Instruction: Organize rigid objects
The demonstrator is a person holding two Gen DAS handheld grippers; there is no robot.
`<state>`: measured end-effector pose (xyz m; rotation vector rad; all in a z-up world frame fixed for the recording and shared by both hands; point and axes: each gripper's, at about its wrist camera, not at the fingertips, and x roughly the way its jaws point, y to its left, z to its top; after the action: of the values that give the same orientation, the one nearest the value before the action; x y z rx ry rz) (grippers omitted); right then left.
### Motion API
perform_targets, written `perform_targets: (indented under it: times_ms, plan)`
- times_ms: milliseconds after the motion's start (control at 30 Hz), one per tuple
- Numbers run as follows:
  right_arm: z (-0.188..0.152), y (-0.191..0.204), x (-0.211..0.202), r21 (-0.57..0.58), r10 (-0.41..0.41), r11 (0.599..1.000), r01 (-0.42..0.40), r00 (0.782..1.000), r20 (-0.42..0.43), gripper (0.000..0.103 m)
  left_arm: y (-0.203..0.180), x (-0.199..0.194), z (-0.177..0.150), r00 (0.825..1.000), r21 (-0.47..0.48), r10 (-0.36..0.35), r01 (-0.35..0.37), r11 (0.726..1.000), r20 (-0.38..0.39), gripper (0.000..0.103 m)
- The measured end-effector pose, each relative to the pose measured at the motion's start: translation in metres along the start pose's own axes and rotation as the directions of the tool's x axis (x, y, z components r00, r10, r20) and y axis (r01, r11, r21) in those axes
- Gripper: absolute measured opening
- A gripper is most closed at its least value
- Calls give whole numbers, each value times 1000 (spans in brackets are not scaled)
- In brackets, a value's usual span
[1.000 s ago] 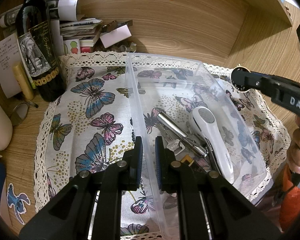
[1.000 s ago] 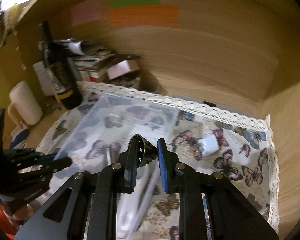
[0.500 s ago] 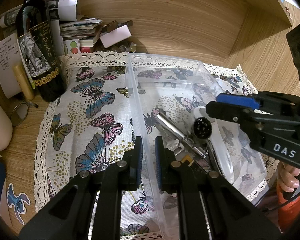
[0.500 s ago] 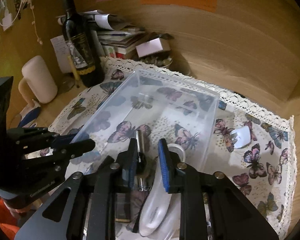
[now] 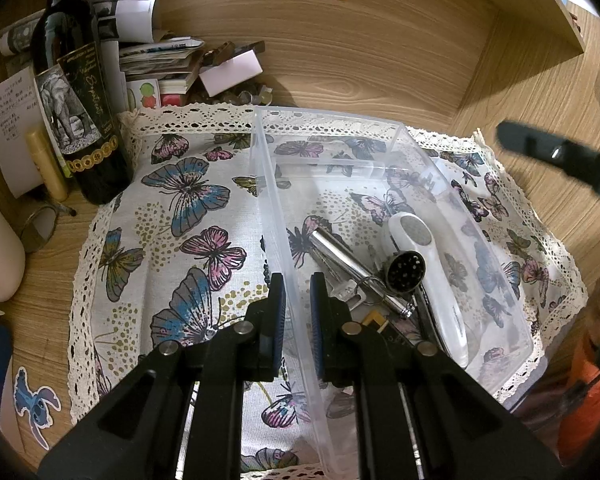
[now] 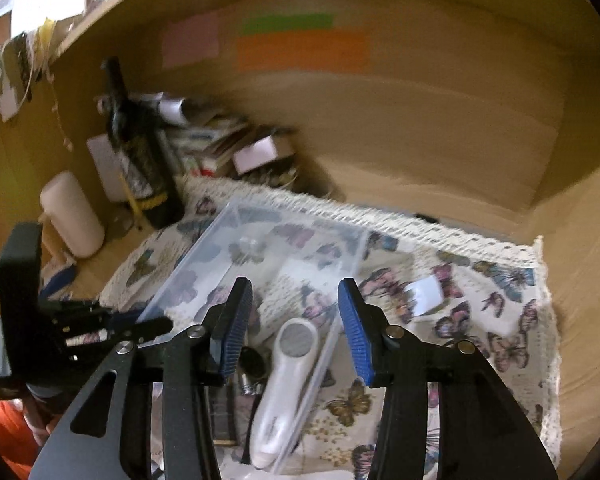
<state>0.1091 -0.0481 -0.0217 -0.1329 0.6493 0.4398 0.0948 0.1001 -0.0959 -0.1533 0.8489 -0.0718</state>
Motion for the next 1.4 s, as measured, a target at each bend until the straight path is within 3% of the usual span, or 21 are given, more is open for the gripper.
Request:
perform_targets:
  times_ms: [167, 333, 433, 600, 767, 967, 1100, 1167, 1400]
  plan:
    - [13, -24, -14, 87, -45, 995, 40, 997, 62, 42, 0, 0, 0, 1000, -1, -5, 5, 1000, -1, 10]
    - [26, -54, 5, 164, -91, 983, 83, 995, 41, 42, 0, 0, 0, 1000, -1, -5, 5, 1000, -1, 10]
    - [28, -70, 34, 180, -130, 975, 131, 991, -18, 42, 0, 0, 0, 1000, -2, -5, 5, 1000, -1, 10]
    - [19, -102, 92, 235, -120, 959, 157, 979, -165, 42, 0, 0, 0, 1000, -1, -4, 4, 1000, -1, 10]
    - [1, -123, 138, 271, -107, 944, 191, 949, -296, 42, -1, 0, 0, 1000, 1, -5, 5, 1000, -2, 10]
    - [-14, -135, 163, 292, -81, 935, 201, 923, -376, 43, -1, 0, 0, 1000, 1, -4, 4, 1000, -2, 10]
    - [-14, -132, 159, 289, -84, 935, 204, 922, -377, 38, -1, 0, 0, 1000, 3, -3, 3, 1000, -2, 10]
    - [-14, -131, 154, 289, -76, 937, 194, 925, -372, 29, -1, 0, 0, 1000, 1, -4, 4, 1000, -2, 10]
    - [-11, -110, 119, 260, -67, 954, 153, 948, -311, 28, -2, 1, -1, 1000, 0, -6, 6, 1000, -2, 10]
